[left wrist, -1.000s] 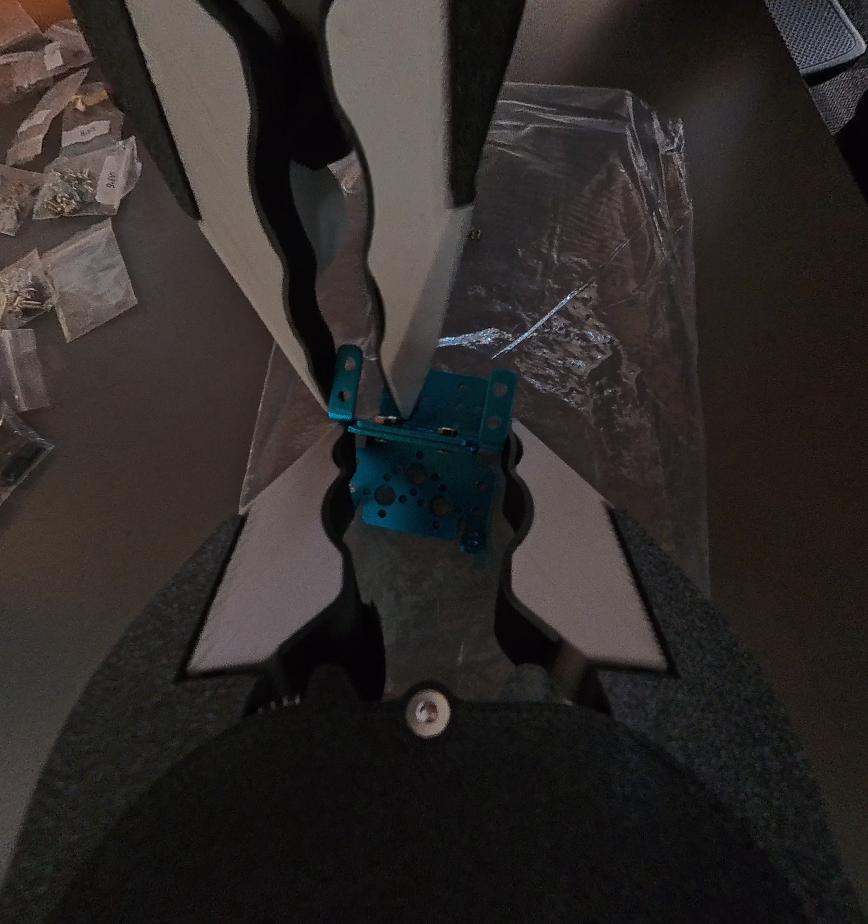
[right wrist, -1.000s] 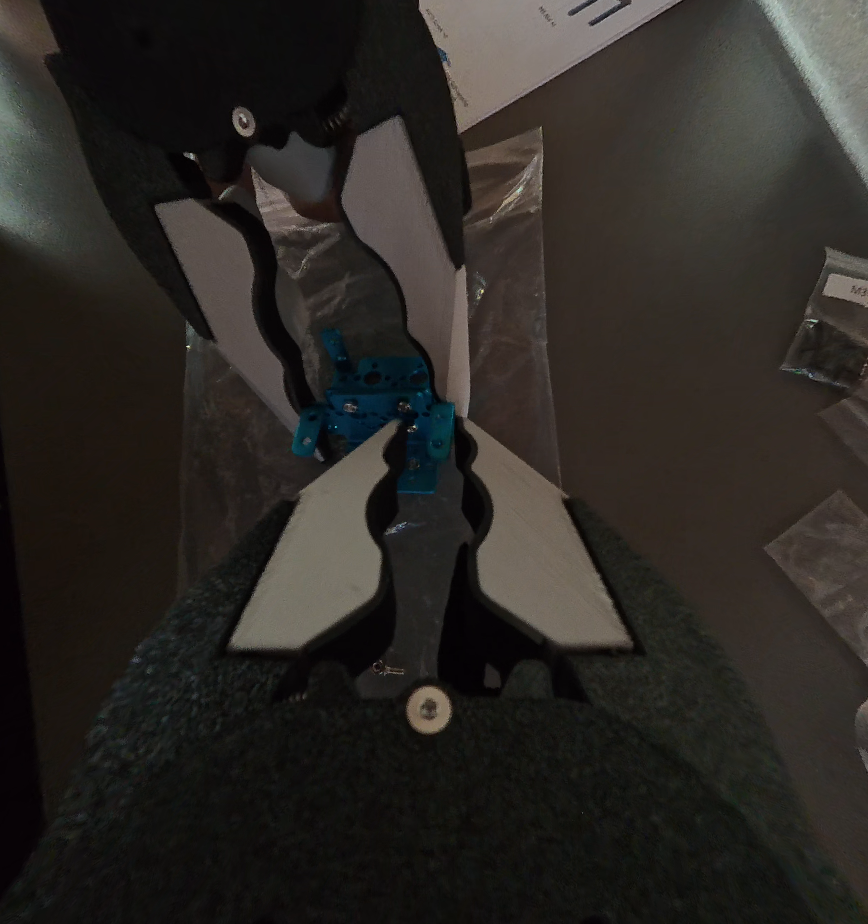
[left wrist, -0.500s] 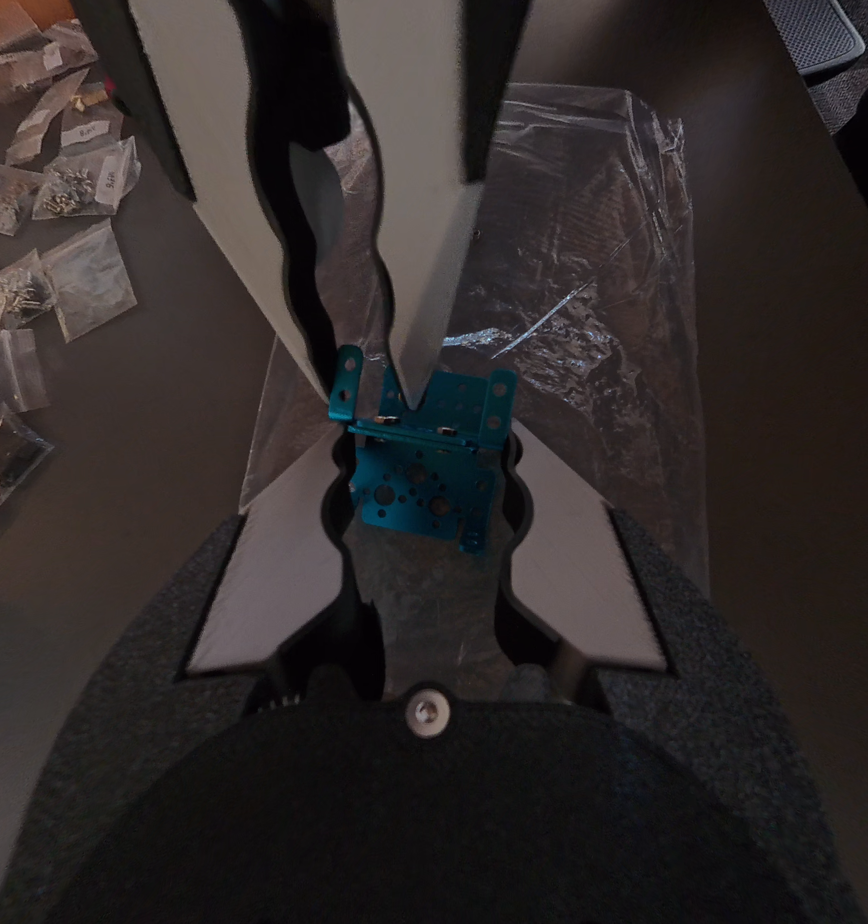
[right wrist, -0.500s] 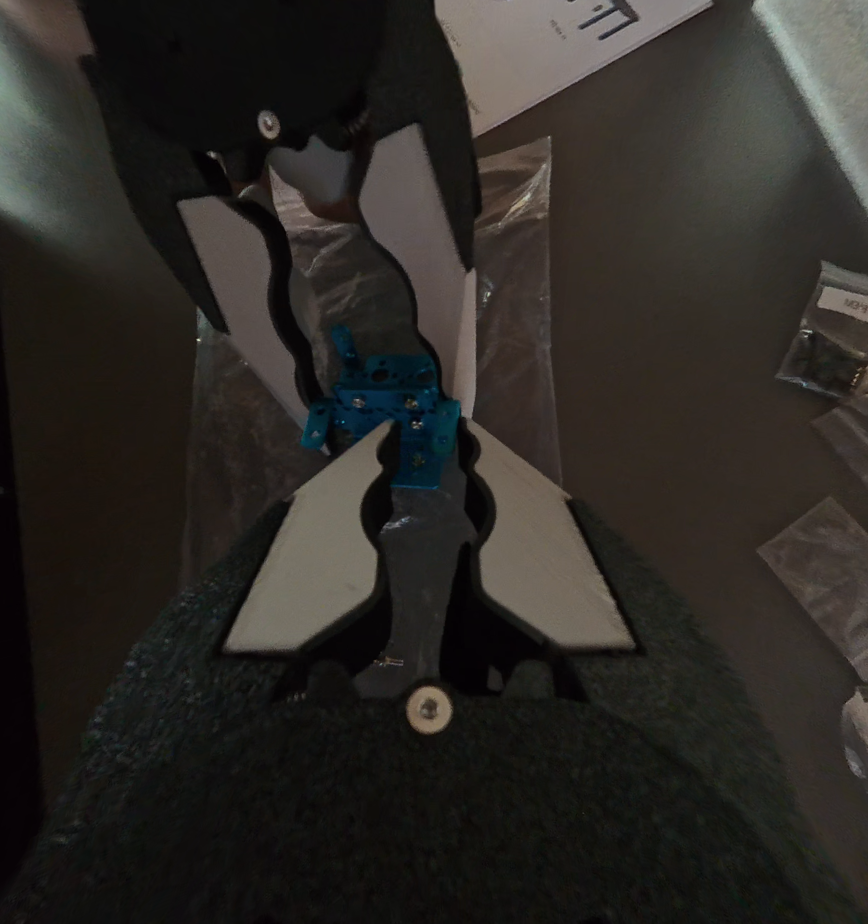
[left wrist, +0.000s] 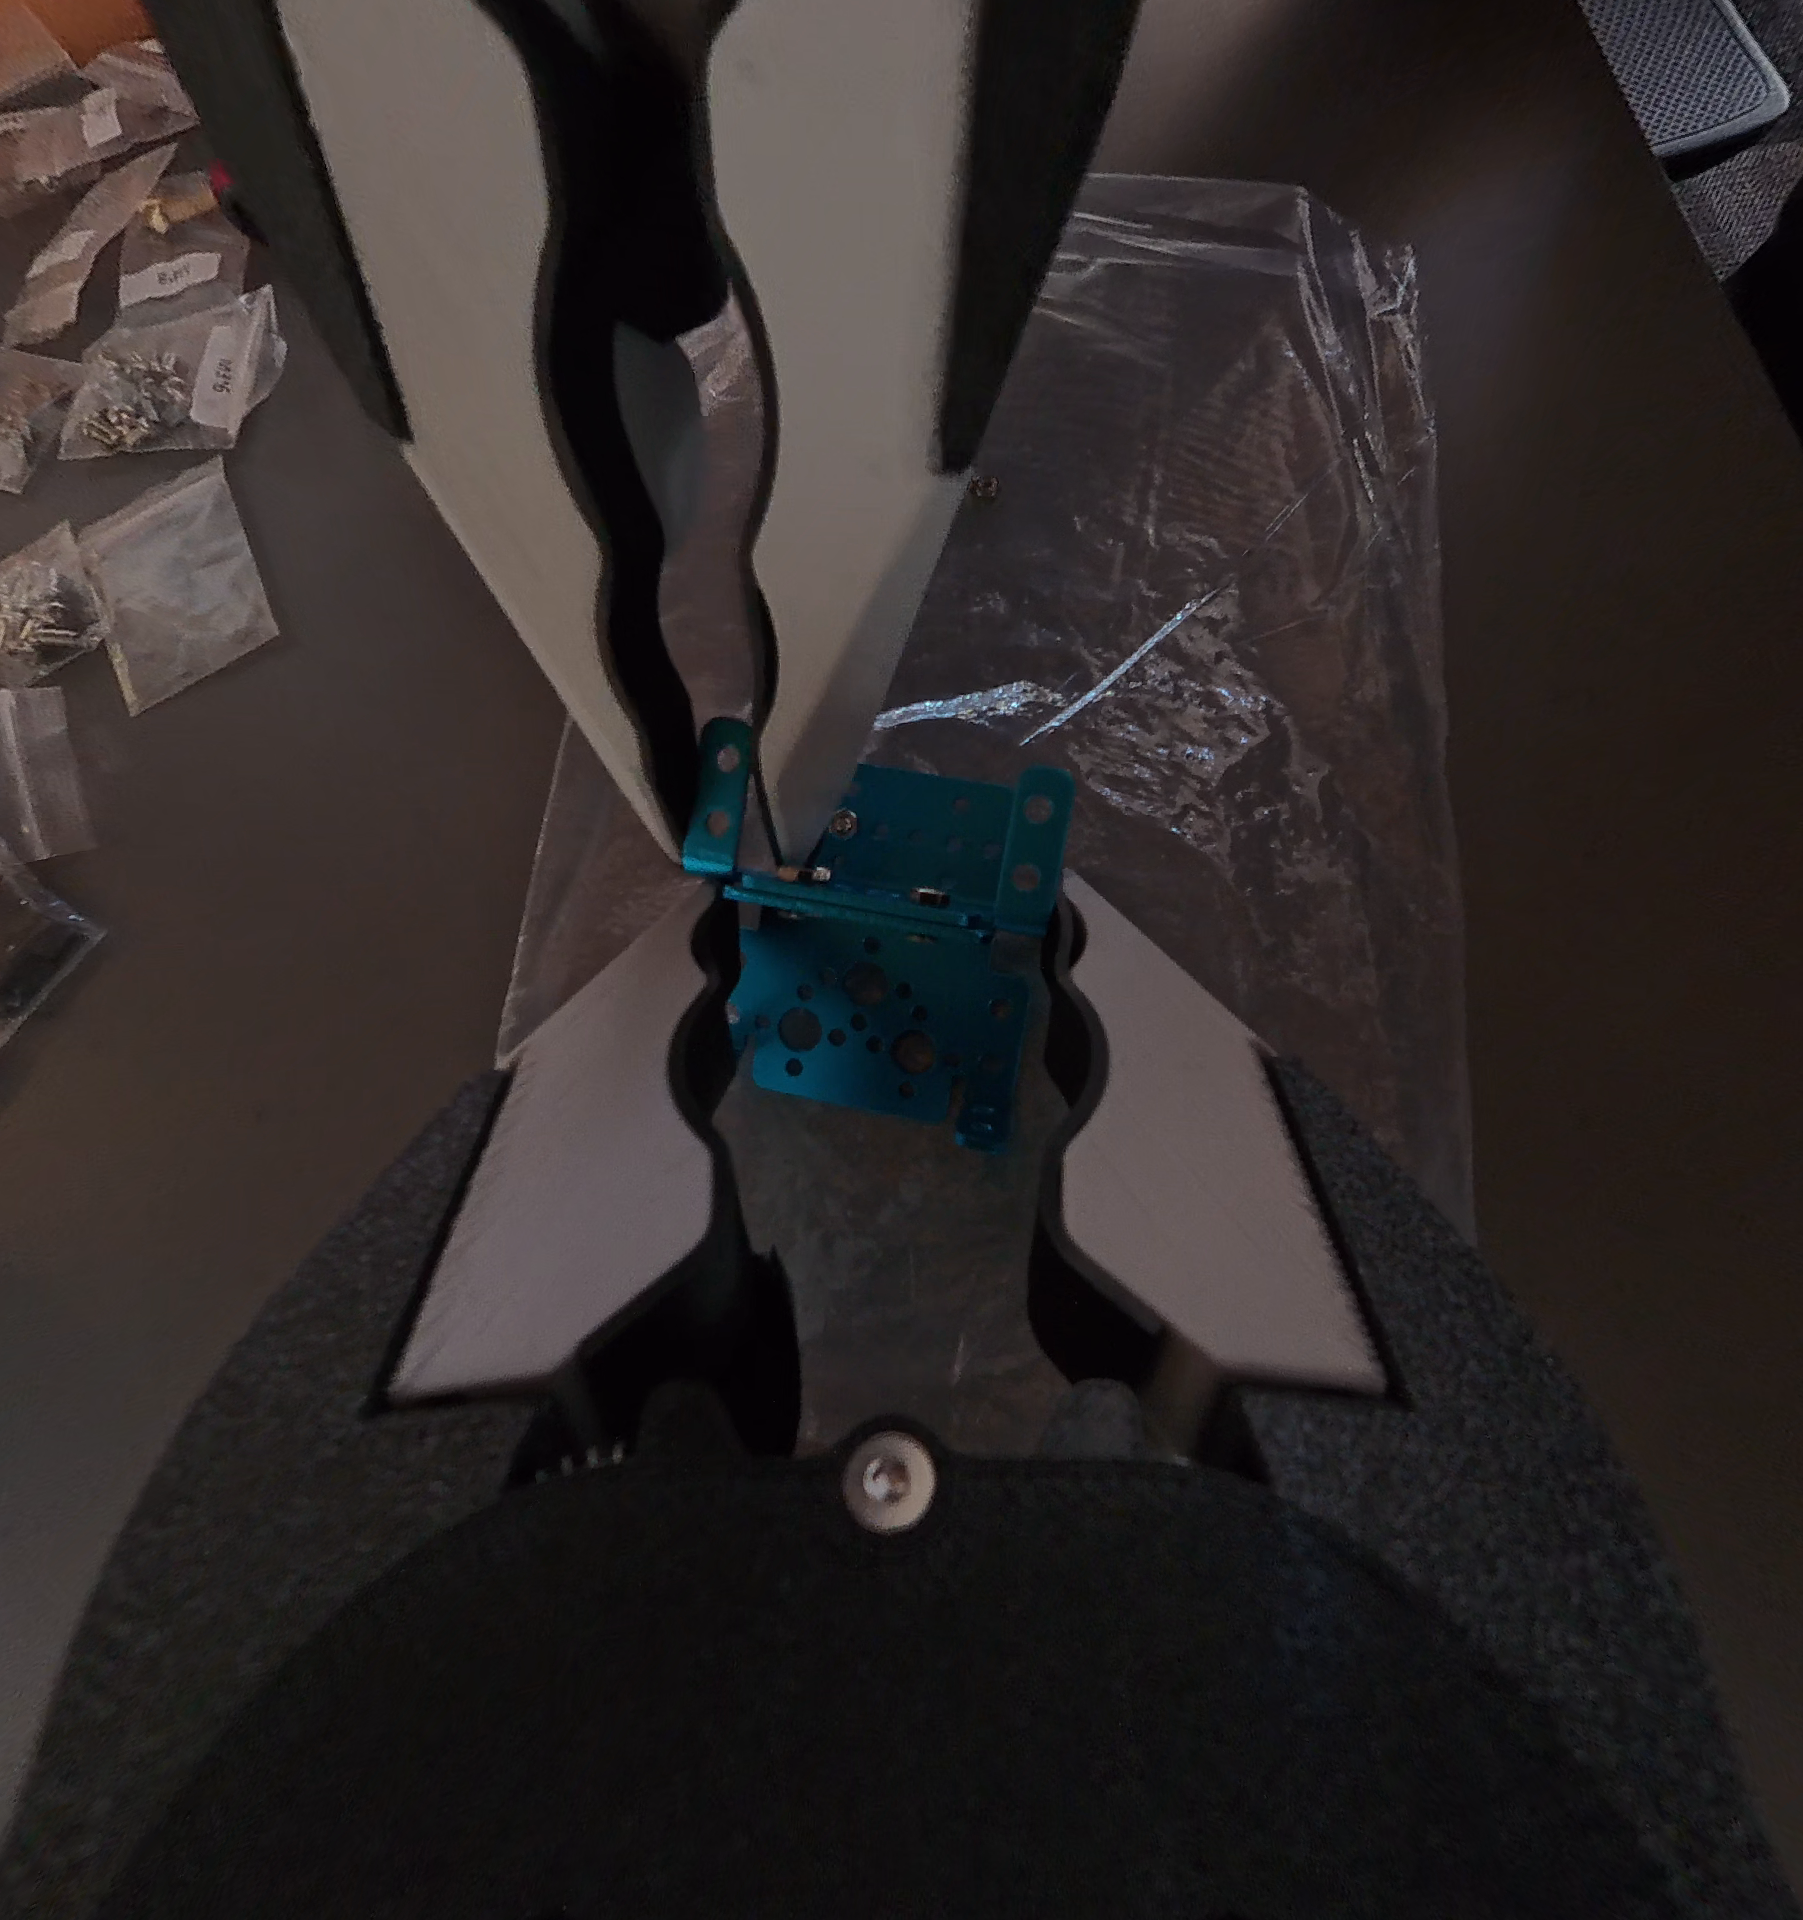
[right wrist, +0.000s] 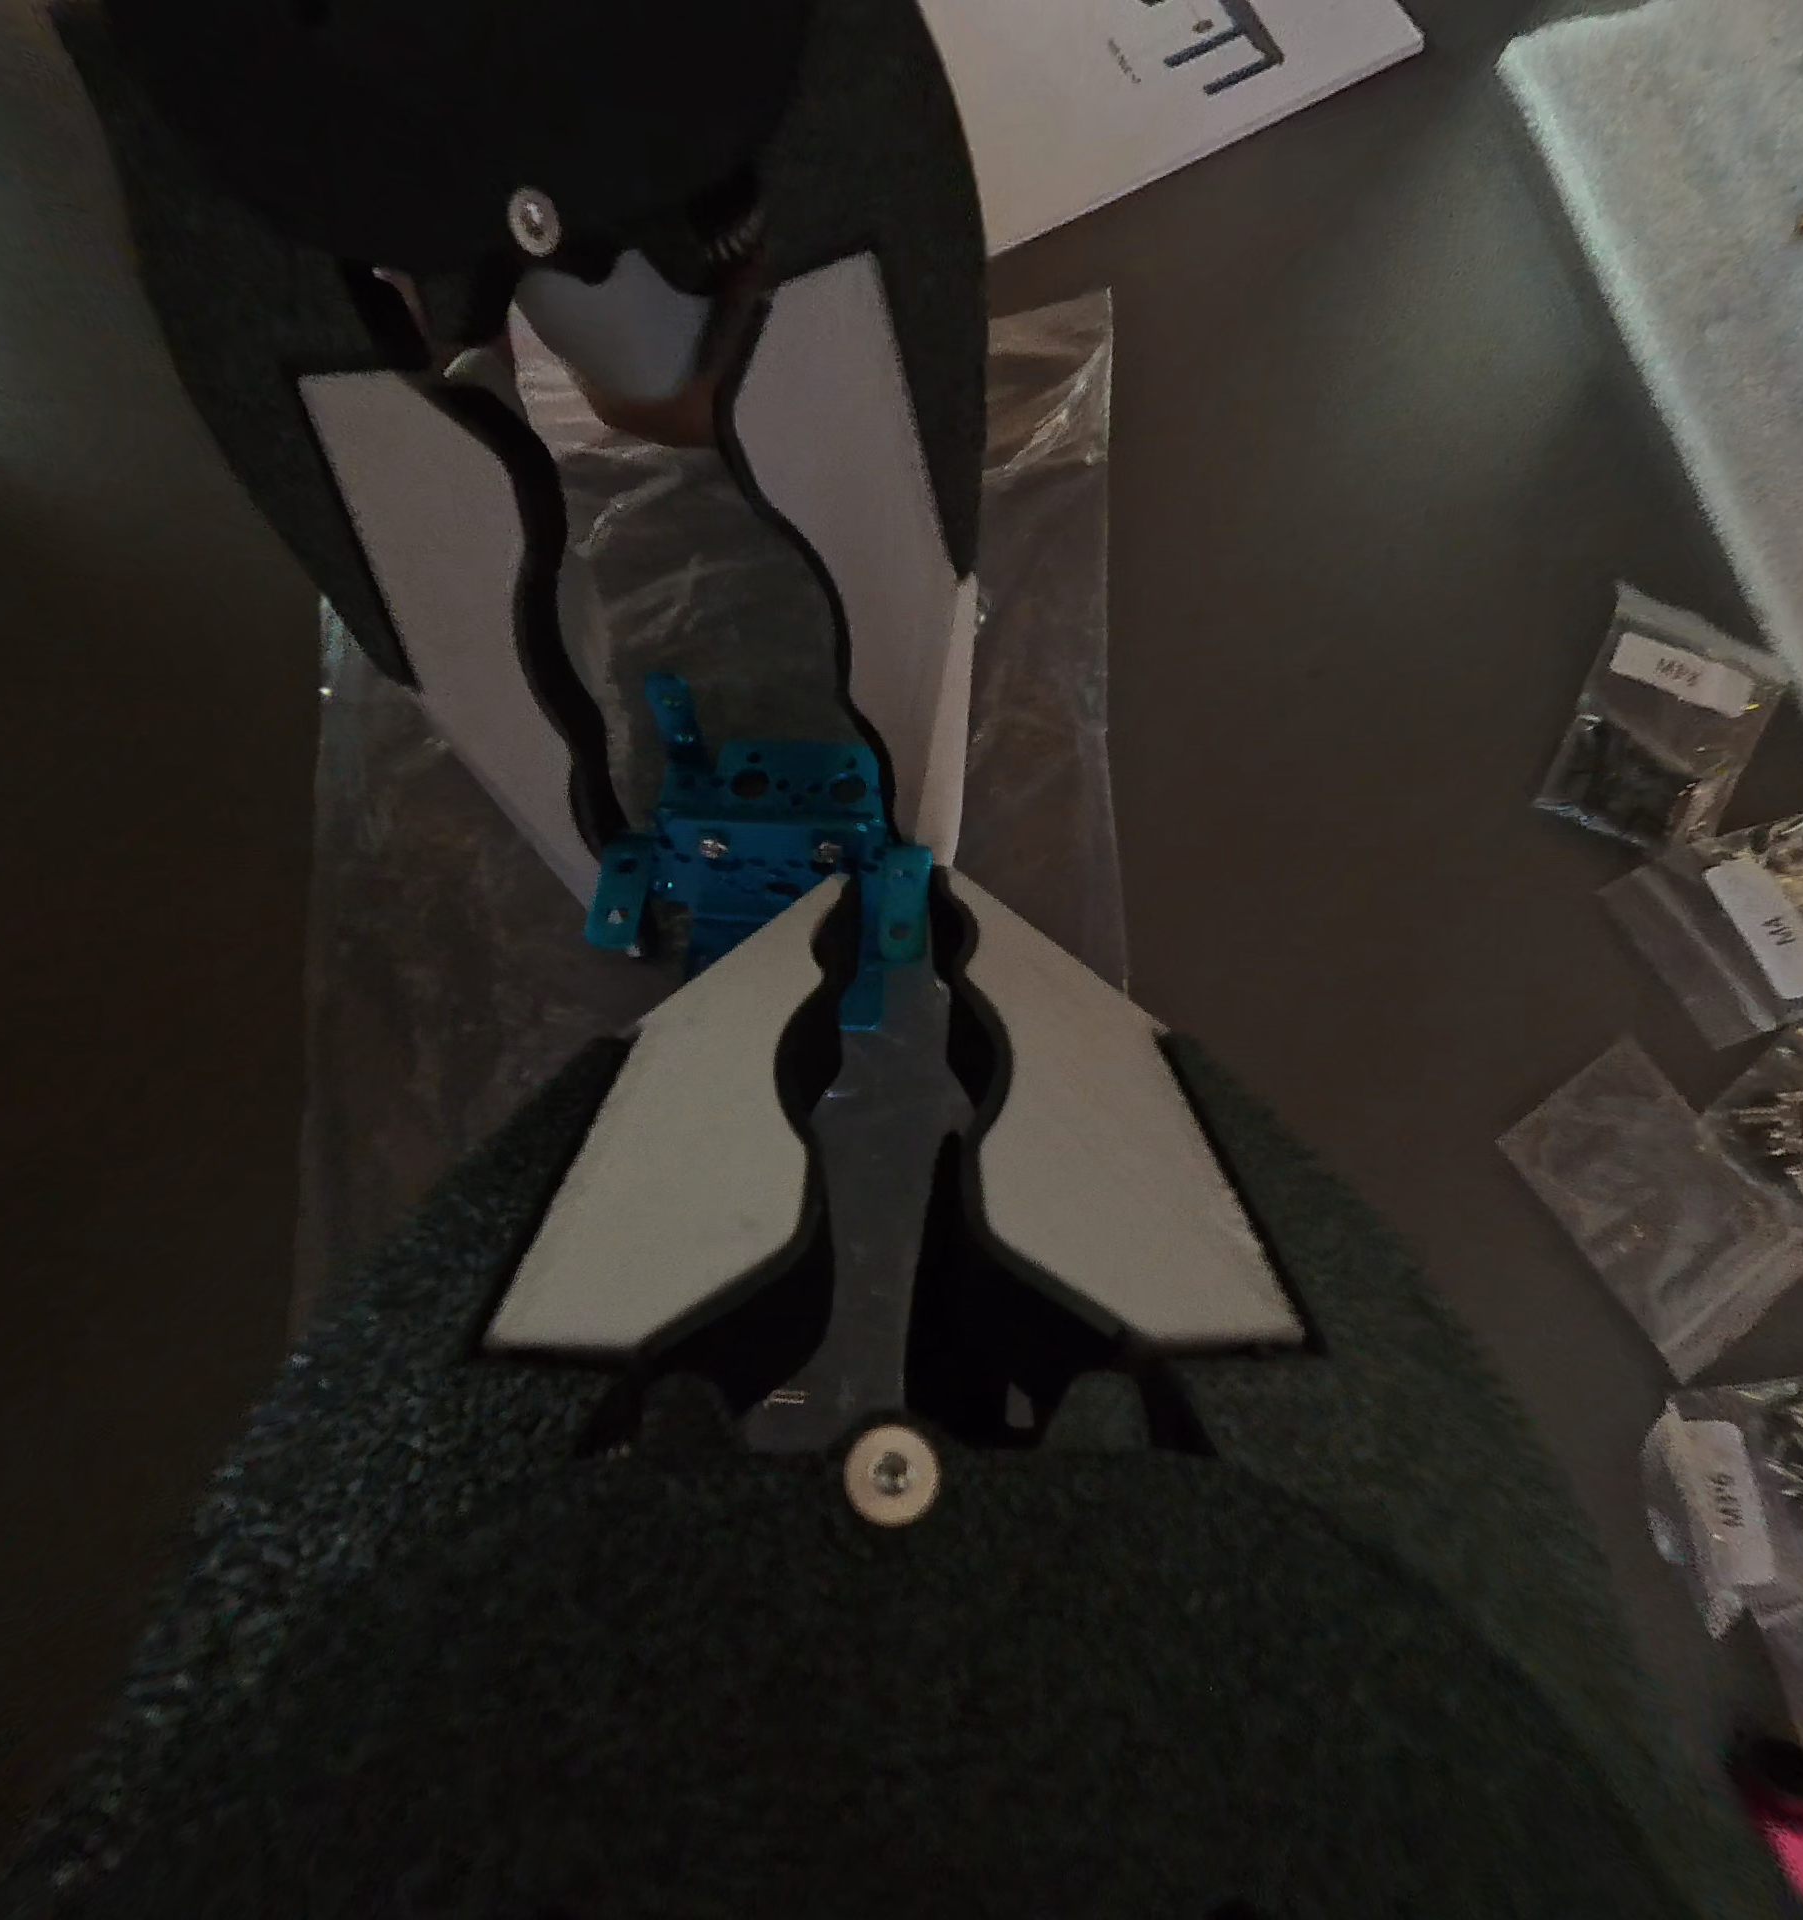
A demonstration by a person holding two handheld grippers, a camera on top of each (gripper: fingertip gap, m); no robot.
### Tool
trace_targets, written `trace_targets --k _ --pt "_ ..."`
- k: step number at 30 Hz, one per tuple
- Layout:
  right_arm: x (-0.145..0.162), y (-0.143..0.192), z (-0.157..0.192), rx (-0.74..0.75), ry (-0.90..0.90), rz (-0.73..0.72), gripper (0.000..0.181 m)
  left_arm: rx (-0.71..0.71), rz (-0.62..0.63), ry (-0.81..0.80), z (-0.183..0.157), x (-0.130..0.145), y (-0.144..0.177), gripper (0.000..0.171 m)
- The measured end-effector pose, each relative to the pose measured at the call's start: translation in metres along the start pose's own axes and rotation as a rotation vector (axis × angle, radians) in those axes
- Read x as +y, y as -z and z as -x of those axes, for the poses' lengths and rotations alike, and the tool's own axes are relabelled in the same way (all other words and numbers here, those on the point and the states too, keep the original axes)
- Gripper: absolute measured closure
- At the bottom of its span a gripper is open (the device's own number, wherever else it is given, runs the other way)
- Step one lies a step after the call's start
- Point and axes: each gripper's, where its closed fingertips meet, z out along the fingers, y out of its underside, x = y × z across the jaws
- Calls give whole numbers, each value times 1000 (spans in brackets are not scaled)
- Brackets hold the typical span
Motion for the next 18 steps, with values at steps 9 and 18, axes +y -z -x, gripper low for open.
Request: trace_targets --k 9,18 --pt "2 3 1 -13 -1 12 149 -1 0 0 0 0 0 112" --pt "2 -1 4 -57 -25 21 162 -6 -2 -7 0 -1 0 111"
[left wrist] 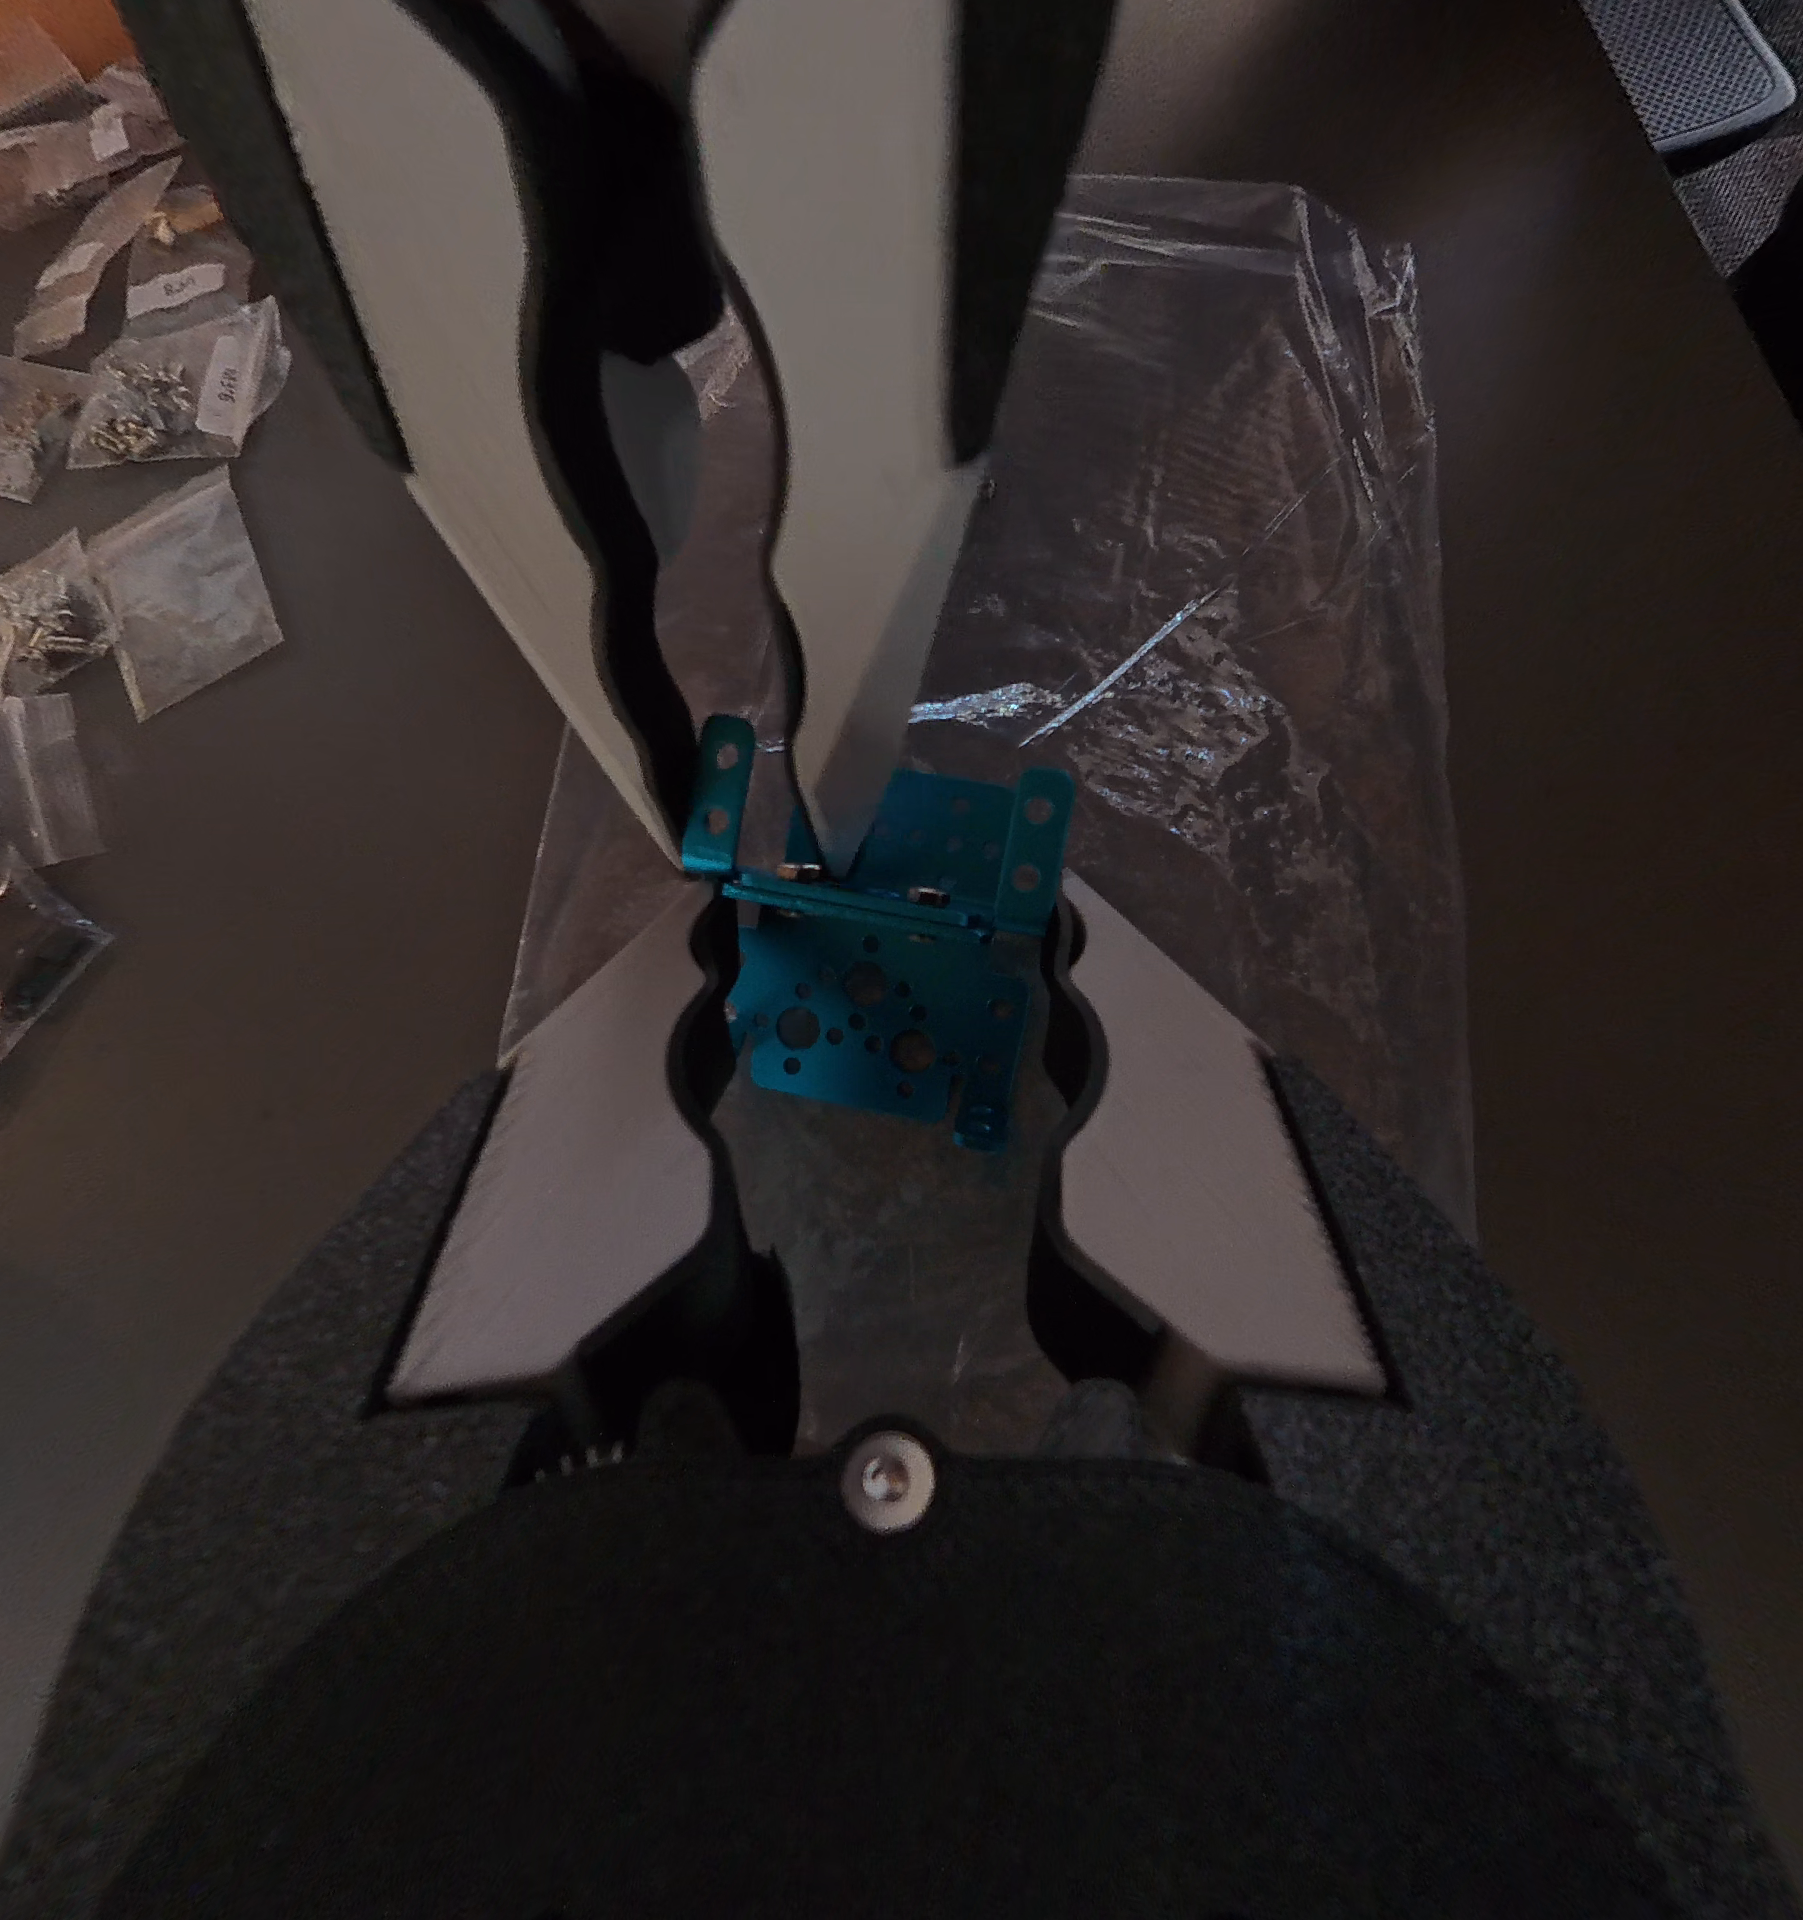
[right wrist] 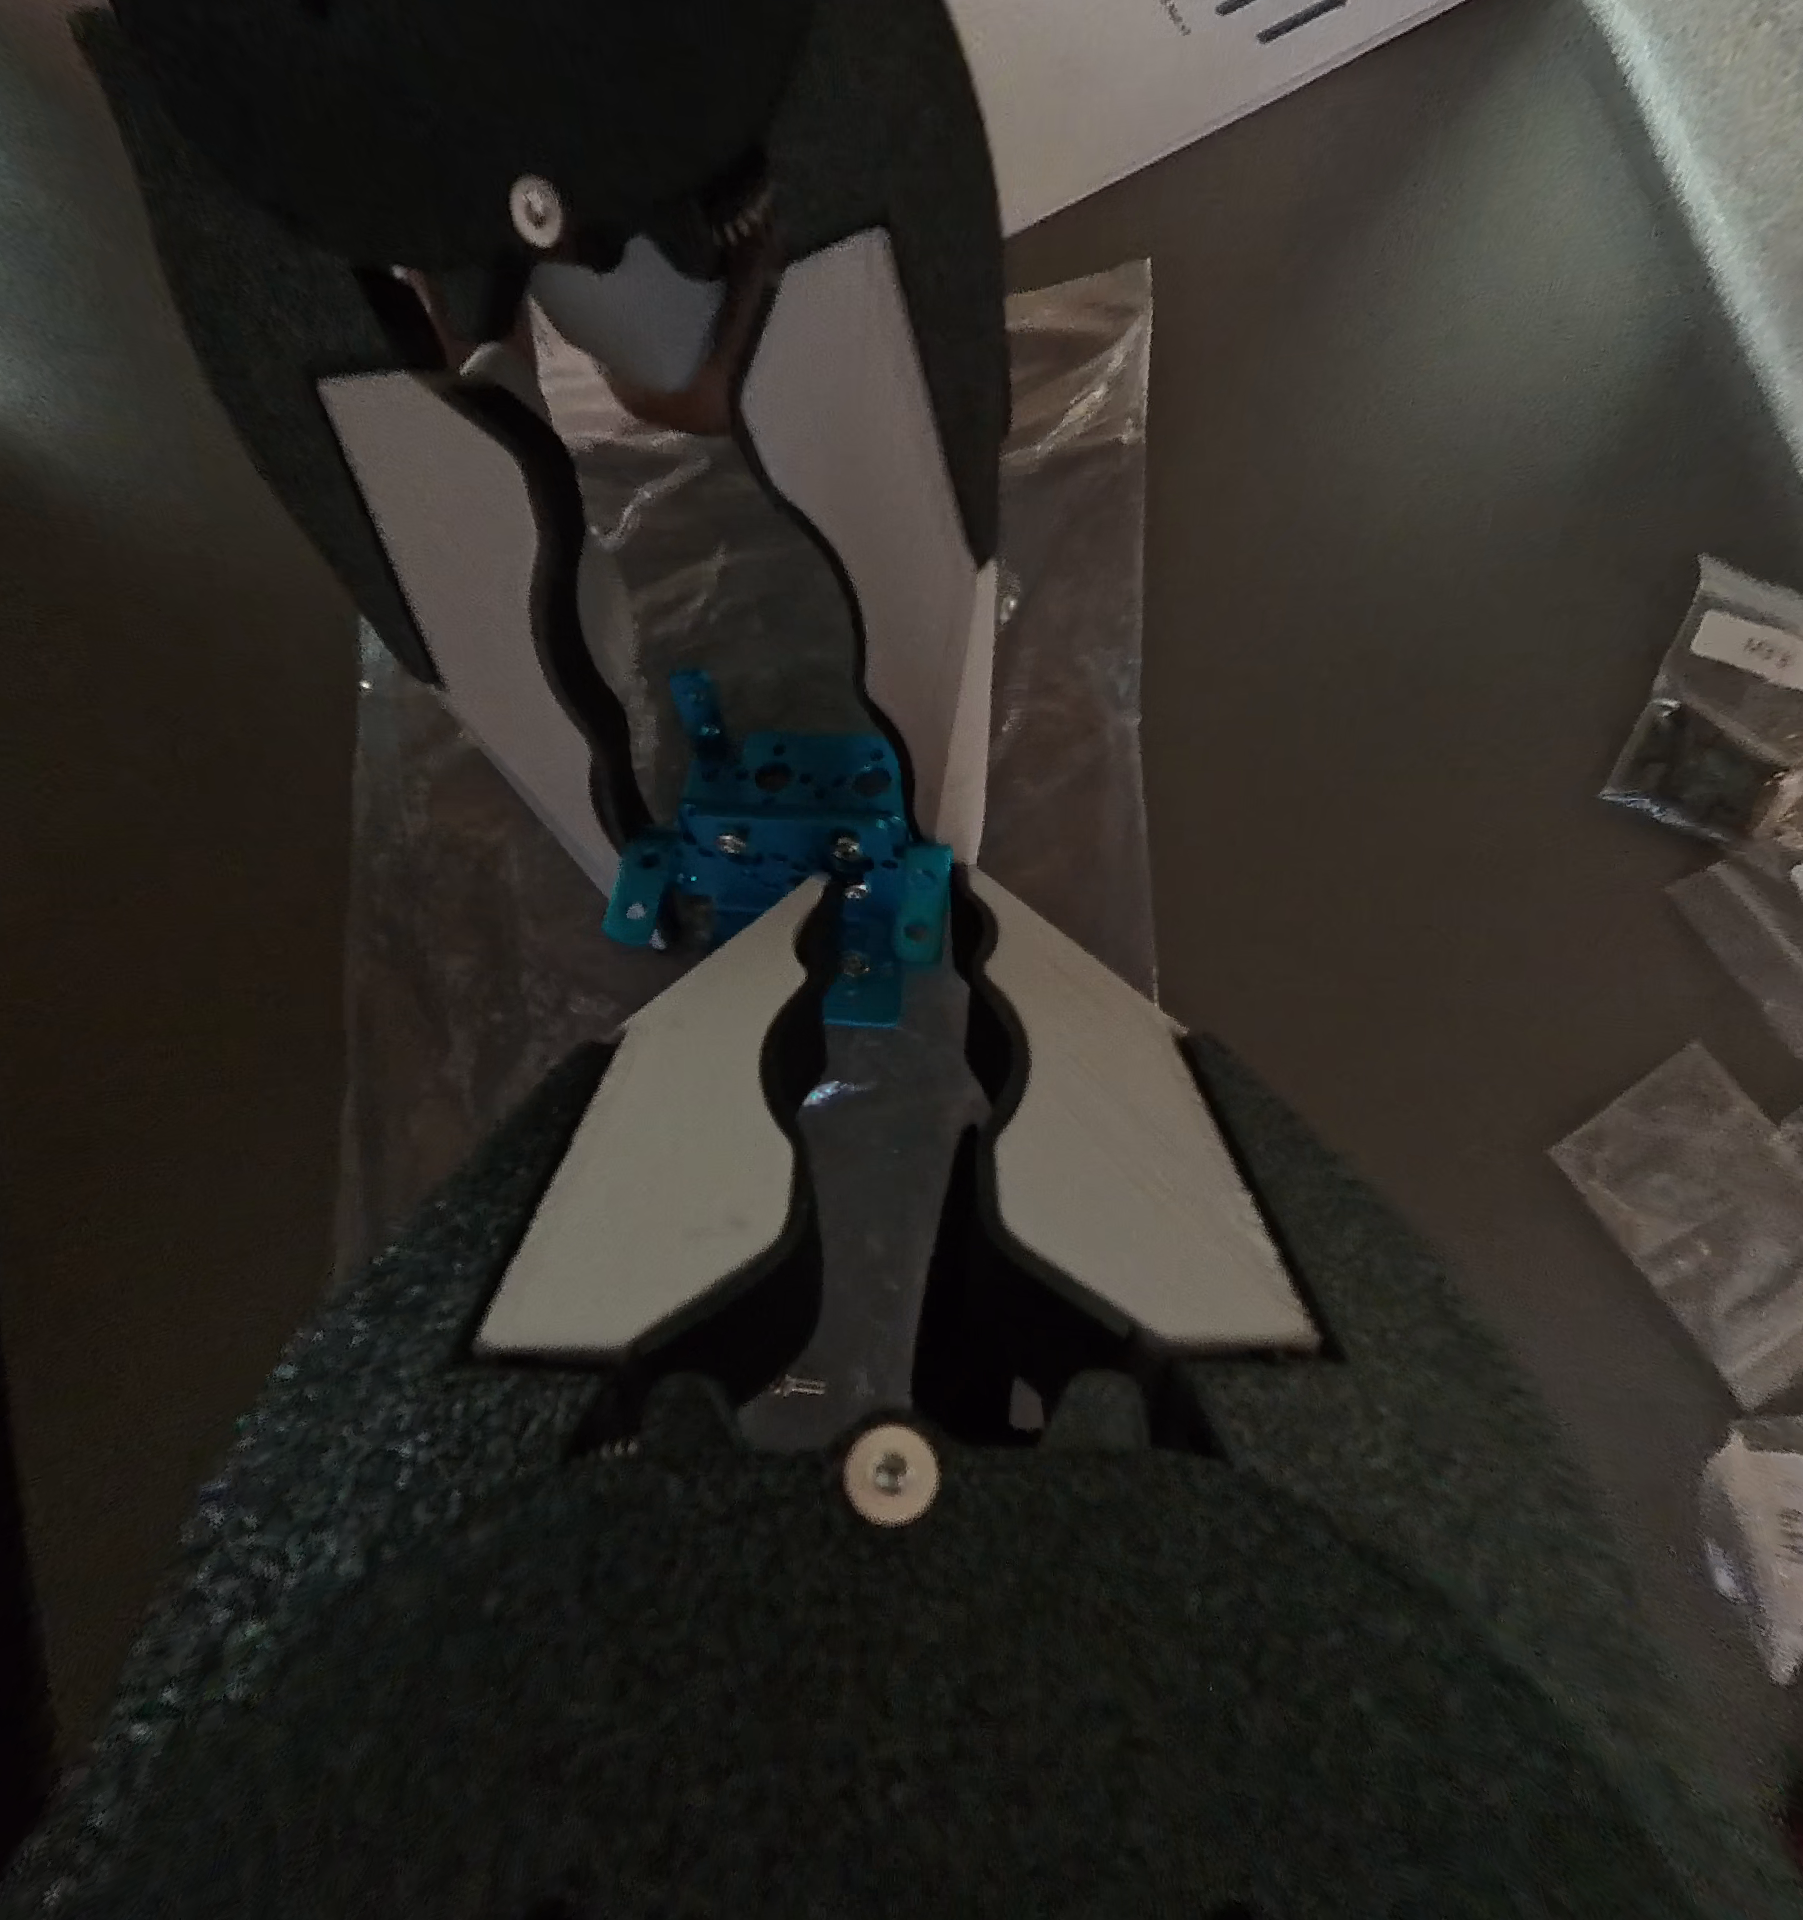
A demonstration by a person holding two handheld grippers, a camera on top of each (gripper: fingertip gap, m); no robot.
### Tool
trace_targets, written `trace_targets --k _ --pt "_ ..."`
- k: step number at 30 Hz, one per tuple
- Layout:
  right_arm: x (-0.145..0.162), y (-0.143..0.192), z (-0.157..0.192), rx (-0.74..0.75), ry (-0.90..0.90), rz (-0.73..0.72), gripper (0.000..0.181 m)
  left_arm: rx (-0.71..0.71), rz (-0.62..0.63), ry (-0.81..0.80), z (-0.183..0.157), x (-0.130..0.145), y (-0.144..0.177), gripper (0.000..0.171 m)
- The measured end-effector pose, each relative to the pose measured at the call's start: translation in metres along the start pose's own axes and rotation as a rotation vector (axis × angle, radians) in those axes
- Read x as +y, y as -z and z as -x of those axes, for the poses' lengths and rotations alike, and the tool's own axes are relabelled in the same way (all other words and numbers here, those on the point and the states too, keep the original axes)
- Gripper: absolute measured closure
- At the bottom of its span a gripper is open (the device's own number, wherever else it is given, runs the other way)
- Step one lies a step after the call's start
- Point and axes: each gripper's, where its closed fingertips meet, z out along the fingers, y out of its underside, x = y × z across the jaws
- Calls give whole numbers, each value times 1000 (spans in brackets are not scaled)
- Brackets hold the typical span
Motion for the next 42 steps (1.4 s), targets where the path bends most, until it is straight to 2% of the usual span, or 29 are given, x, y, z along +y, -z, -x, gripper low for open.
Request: trace_targets --k 5,12,15,16,17,18,20,26,31,36,39,42 --pt "-5 7 -3 9 -1 -35 152 4 1 5 0 0 0 112" --pt "-2 1 -3 120 129 27 160 5 2 7 0 0 0 112" --pt "-3 2 -3 80 70 21 163 3 1 4 0 0 0 112" --pt "-3 3 -6 85 50 8 172 3 1 2 0 0 0 111" --pt "-3 4 -6 76 52 1 172 5 1 4 0 0 0 112" --pt "-3 5 -4 71 57 1 168 6 1 6 0 0 0 112" --pt "-1 4 2 60 78 13 148 8 2 8 0 0 0 112" --pt "0 -1 -1 135 142 68 155 7 2 7 0 0 0 112" --pt "0 1 0 59 55 42 161 8 1 3 -1 0 0 111" --pt "1 2 2 52 67 49 154 10 1 5 -1 0 -1 112" --pt "2 1 -2 115 113 68 160 10 1 5 -1 0 0 112" --pt "1 1 -1 82 70 67 162 8 1 4 -1 0 -1 112"
